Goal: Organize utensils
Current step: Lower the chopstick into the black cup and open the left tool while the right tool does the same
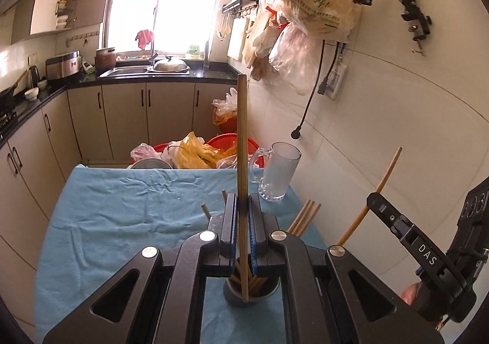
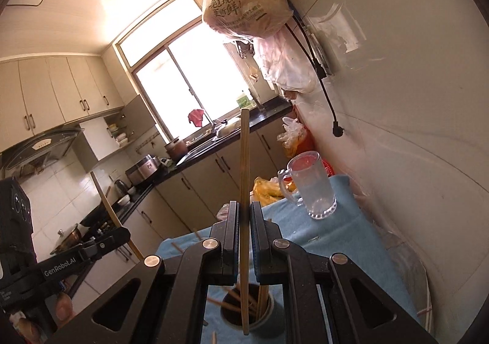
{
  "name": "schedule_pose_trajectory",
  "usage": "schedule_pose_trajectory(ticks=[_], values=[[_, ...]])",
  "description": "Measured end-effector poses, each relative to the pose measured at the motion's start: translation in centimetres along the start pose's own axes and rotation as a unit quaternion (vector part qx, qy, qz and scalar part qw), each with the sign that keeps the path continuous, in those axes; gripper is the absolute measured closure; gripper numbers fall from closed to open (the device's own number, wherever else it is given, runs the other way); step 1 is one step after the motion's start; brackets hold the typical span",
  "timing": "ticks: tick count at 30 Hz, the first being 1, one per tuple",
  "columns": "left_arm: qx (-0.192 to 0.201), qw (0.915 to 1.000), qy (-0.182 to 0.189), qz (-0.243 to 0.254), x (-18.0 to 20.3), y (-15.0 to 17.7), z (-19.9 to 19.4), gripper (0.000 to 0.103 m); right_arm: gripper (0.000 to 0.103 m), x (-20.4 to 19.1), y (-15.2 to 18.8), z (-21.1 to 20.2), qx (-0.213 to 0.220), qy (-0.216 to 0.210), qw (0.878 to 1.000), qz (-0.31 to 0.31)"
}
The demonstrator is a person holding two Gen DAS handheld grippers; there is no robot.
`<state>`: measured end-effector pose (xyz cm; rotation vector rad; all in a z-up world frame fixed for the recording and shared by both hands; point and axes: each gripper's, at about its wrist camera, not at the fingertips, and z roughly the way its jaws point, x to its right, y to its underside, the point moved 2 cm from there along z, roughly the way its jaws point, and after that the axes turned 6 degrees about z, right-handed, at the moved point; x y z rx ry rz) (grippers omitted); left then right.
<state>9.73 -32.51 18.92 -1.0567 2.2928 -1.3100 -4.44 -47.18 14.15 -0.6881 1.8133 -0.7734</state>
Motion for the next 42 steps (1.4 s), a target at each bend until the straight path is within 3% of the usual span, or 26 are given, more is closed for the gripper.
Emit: schedule_pose_trajectory(ticks=[11, 19, 36, 39, 42], values=[[-0.026, 0.9994, 0.007, -0.02, -1.0, 2.2, 5.1, 0.097, 0.095, 1.0, 0.9, 5.0, -0.023, 0.02, 1.0, 0.002], [-0.038, 0.999, 0.013, -0.02, -1.6, 4.2, 6.0, 0.097, 0.095, 1.6, 3.6, 6.6, -0.059, 0.031, 0.998, -0.009], [-0.049, 0.9986, 0.004, -0.019, -1.9, 6.4, 6.5, 0.096, 0.093, 2.2, 6.2, 7.2, -0.103, 0.048, 0.993, -0.019], [-0.052, 0.9985, 0.006, -0.019, -2.0, 6.4, 6.3, 0.092, 0.082, 2.0, 6.2, 6.8, -0.099, 0.047, 0.994, -0.022], [-0.048, 0.9985, 0.01, -0.023, -2.0, 6.3, 5.6, 0.076, 0.081, 1.8, 6.1, 6.1, -0.091, 0.049, 0.994, -0.027]])
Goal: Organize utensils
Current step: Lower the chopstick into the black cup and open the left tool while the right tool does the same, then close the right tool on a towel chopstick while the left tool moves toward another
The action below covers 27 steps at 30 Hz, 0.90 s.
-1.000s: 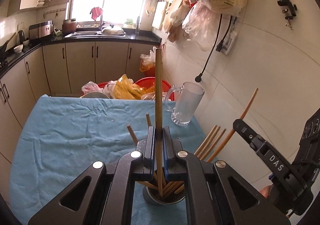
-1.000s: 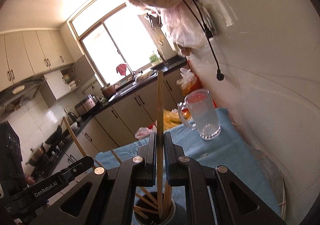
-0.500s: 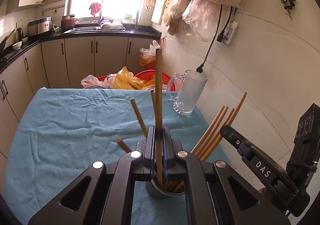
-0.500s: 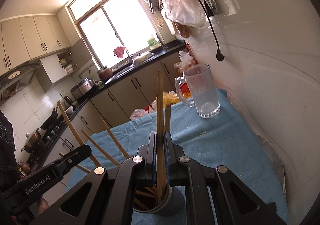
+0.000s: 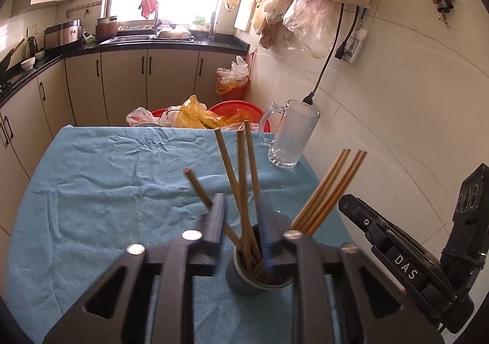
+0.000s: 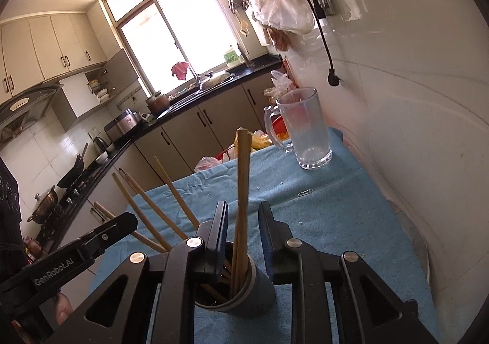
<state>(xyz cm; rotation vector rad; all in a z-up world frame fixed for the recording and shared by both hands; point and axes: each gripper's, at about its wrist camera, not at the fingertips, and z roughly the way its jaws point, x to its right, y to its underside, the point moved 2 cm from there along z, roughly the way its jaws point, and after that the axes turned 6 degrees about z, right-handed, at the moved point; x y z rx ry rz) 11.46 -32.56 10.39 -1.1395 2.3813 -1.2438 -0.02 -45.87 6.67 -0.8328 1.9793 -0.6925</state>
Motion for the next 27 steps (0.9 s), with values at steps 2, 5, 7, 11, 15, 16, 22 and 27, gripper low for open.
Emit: schedule_pose_trajectory(ticks=[2, 5, 7, 11, 15, 16, 22, 27], values=[[0.008, 1.0, 0.001, 0.001, 0.1, 0.0, -0.9, 0.072, 0.078, 0.0, 0.0, -0.5, 0.003, 0.001, 1.0, 0.0], [0.022, 0.9997, -0.007, 0.002, 0.2, 0.1, -2.4, 0.059, 0.066, 0.2, -0.1, -1.3, 0.011, 0.009, 1.0, 0.001], [0.034, 0.9993, -0.015, -0.003, -0.2, 0.3, -3.8, 0.055, 0.052, 0.3, 0.0, -2.1, 0.021, 0.018, 1.0, -0.001], [0.056, 0.9975, -0.042, -0.012, -1.3, 1.4, -6.4, 0.04, 0.025, 0.6, 0.4, -3.7, 0.036, 0.052, 0.998, -0.015], [0.069, 0.9947, -0.073, -0.023, -3.3, 3.2, -8.7, 0.024, 0.01, 0.5, 1.4, -4.8, 0.039, 0.1, 0.994, -0.035], [0.067, 0.9944, -0.078, -0.025, -3.8, 3.7, -9.0, 0.024, 0.01, 0.4, 1.8, -5.0, 0.037, 0.11, 0.992, -0.041], [0.017, 0.9949, -0.091, -0.041, -7.1, 8.0, -9.9, 0.023, 0.01, -0.7, 4.6, -5.4, 0.01, 0.119, 0.991, -0.064], [-0.011, 0.9928, -0.106, -0.055, -9.5, 11.8, -10.6, 0.023, 0.01, -2.3, 7.4, -5.6, -0.006, 0.119, 0.989, -0.093]])
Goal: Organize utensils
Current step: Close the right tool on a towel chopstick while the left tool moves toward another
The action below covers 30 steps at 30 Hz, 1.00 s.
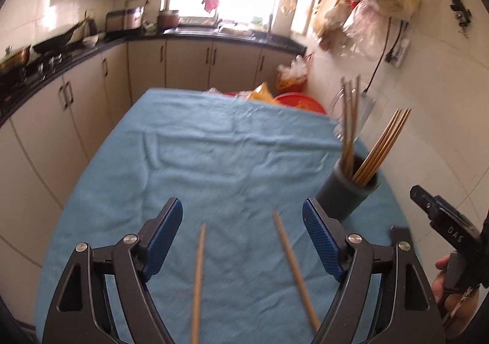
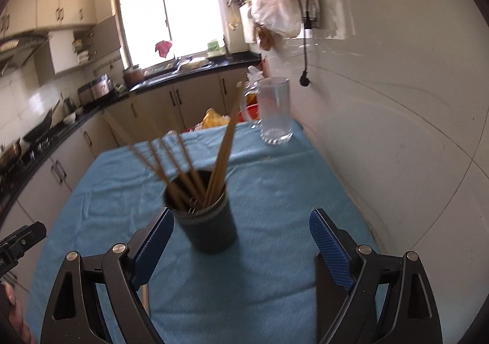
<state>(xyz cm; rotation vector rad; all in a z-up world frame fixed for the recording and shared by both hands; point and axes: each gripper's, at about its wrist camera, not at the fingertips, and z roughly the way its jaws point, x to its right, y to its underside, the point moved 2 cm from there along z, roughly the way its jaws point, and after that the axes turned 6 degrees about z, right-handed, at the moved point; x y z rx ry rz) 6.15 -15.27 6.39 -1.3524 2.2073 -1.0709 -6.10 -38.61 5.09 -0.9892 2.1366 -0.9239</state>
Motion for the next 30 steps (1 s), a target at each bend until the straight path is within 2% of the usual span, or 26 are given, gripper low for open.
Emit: schedule_pose_trajectory(ticks=[7, 15, 21, 24, 29, 30], values=[[-0.025, 0.9991, -0.027, -0.021, -4.1, 4.5, -0.5, 0.023, 0.01, -2.8, 3.8, -0.3, -0.029, -0.016, 0.999, -0.029], [-0.054, 0.9963, -0.043, -0.051, -7.6, 8.0, 0.2, 0.023, 0.01, -5.3, 6.9, 0.5, -0.068, -0.035, 0.995, -0.062], [-0.076, 0.9943, -0.053, -0.053, -8.9, 9.7, 2.1, 0.023, 0.011, -5.6, 7.4, 1.7, -0.118, -0.09, 0.988, -0.039], [-0.085, 0.9937, -0.049, -0.054, -9.4, 10.4, 3.0, 0.023, 0.026, -6.0, 7.4, 2.8, -0.149, -0.124, 0.981, -0.027], [-0.091, 0.9933, -0.04, -0.058, -9.9, 11.1, 3.8, 0.023, 0.054, -8.1, 8.0, 5.7, -0.204, -0.154, 0.966, -0.04], [-0.087, 0.9938, -0.034, -0.059, -9.9, 11.1, 3.7, 0.023, 0.063, -8.5, 8.1, 6.4, -0.217, -0.156, 0.963, -0.038]])
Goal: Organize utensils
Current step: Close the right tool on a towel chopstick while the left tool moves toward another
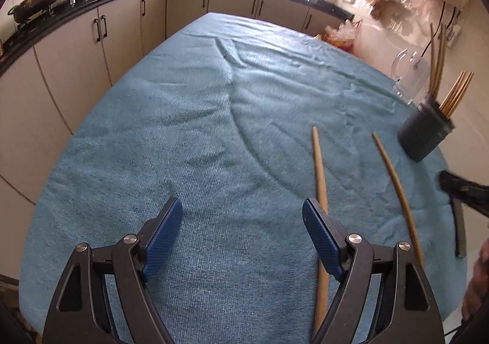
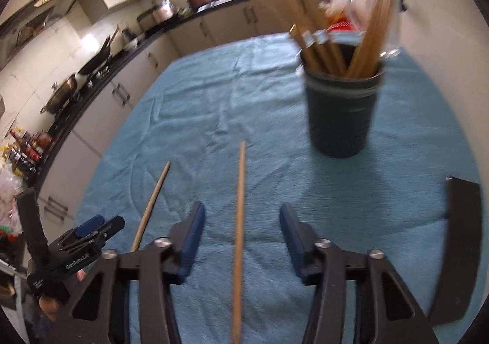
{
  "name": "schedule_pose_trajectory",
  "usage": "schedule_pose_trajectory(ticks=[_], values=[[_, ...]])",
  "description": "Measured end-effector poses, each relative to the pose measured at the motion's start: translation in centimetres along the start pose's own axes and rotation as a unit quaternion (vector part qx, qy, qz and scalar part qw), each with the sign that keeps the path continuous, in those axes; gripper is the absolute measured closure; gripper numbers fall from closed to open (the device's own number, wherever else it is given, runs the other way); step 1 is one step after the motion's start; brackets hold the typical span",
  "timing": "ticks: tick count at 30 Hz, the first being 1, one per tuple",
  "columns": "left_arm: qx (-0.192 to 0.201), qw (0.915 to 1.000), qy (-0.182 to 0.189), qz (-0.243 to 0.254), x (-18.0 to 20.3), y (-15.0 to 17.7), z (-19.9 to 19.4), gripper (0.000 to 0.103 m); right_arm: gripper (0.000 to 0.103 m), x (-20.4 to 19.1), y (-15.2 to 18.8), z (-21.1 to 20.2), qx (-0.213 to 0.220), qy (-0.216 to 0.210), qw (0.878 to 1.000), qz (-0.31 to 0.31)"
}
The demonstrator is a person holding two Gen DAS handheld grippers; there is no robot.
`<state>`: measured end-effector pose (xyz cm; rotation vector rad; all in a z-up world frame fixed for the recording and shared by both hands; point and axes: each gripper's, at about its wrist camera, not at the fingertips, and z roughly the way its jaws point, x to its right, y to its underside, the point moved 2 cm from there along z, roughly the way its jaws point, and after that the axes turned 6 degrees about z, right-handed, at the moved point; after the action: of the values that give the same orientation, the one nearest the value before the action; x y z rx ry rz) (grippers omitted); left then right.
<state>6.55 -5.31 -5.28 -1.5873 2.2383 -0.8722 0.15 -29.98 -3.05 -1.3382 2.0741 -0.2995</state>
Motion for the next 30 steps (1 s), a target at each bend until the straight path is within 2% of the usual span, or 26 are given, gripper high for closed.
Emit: schedule_pose_trajectory(ticks=[9, 13, 17, 18, 19, 26, 29, 30], values=[[0.003, 0.9998, 0.021, 0.004, 0.0, 0.1, 0.0, 0.023, 0.068, -1.1, -2.0, 5.5, -0.05, 0.029, 0.998, -0.008], [0.005, 0.9996, 0.028, 0.003, 0.0, 0.0, 0.0, 0.023, 0.076, -1.6, -2.1, 6.9, -0.068, 0.049, 0.996, -0.019], [0.005, 0.9994, 0.033, 0.004, 0.1, 0.0, 0.0, 0.023, 0.08, -2.0, -1.7, 7.6, -0.072, 0.066, 0.995, -0.033], [0.005, 0.9994, 0.034, 0.005, 0.1, 0.0, -0.1, 0.023, 0.09, -2.2, -1.6, 7.6, -0.07, 0.067, 0.995, -0.037], [0.004, 0.9994, 0.033, 0.006, 0.1, 0.0, 0.0, 0.023, 0.095, -2.3, -1.4, 7.7, -0.074, 0.06, 0.995, -0.036], [-0.009, 0.9985, 0.038, 0.04, 1.9, -0.7, -0.3, 0.024, 0.095, -2.5, -0.5, 6.3, -0.059, 0.026, 0.997, -0.032], [-0.031, 0.9964, 0.048, 0.062, 3.7, -1.5, 0.1, 0.033, 0.095, -2.0, -0.2, 5.2, -0.047, 0.016, 0.999, -0.021], [-0.044, 0.9954, 0.049, 0.069, 4.3, -1.7, 0.7, 0.046, 0.095, -1.7, -0.2, 4.9, -0.043, 0.013, 0.999, -0.016]])
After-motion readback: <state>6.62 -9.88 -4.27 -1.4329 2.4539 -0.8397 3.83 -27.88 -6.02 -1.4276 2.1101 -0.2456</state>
